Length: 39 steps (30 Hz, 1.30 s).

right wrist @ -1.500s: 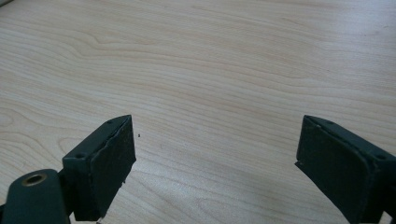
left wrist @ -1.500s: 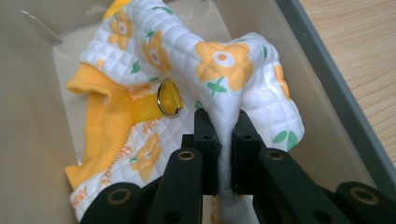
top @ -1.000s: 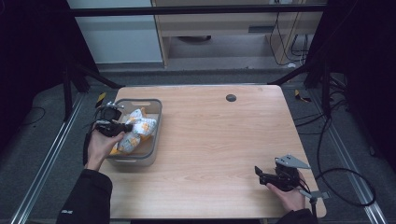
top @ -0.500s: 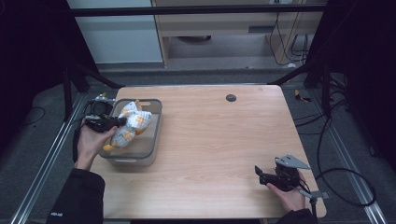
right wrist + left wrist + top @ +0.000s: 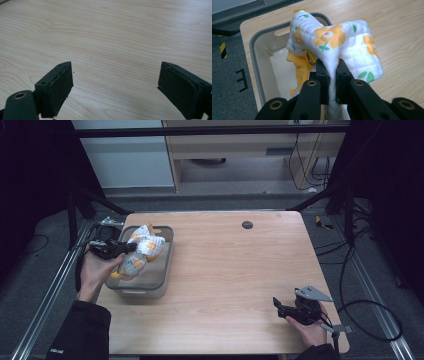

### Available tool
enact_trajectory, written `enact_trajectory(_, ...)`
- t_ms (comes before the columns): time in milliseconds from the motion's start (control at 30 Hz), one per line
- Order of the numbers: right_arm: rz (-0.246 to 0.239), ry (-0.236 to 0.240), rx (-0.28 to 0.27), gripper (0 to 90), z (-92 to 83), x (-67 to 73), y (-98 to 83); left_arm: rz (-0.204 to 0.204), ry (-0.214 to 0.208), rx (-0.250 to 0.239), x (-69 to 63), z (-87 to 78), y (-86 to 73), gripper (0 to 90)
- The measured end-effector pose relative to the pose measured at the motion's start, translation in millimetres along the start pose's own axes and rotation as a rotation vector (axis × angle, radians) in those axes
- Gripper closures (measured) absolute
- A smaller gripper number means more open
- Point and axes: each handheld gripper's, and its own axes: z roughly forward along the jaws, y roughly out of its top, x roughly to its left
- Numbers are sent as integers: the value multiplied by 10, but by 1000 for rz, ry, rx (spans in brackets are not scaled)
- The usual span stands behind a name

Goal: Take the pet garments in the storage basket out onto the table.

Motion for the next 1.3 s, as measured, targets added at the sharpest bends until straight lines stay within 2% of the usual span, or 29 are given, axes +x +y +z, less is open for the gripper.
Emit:
enact_trajectory(333,-9,-3,-12,126,-2,1,3,18,-28,-4,-75,-45,27,838)
enact_trajectory(533,0,1,-10,126,-12,10,9,42,-40,-7,-147,-122,88,837)
enact_trajectory(1033,-3,-8,-25,126,-24,3,10,113,-64,-33,-429,-287,274,838)
enact_trajectory(1300,-3,-16,-33,126,-35,2,7,151,-88,-34,-603,-260,344,837)
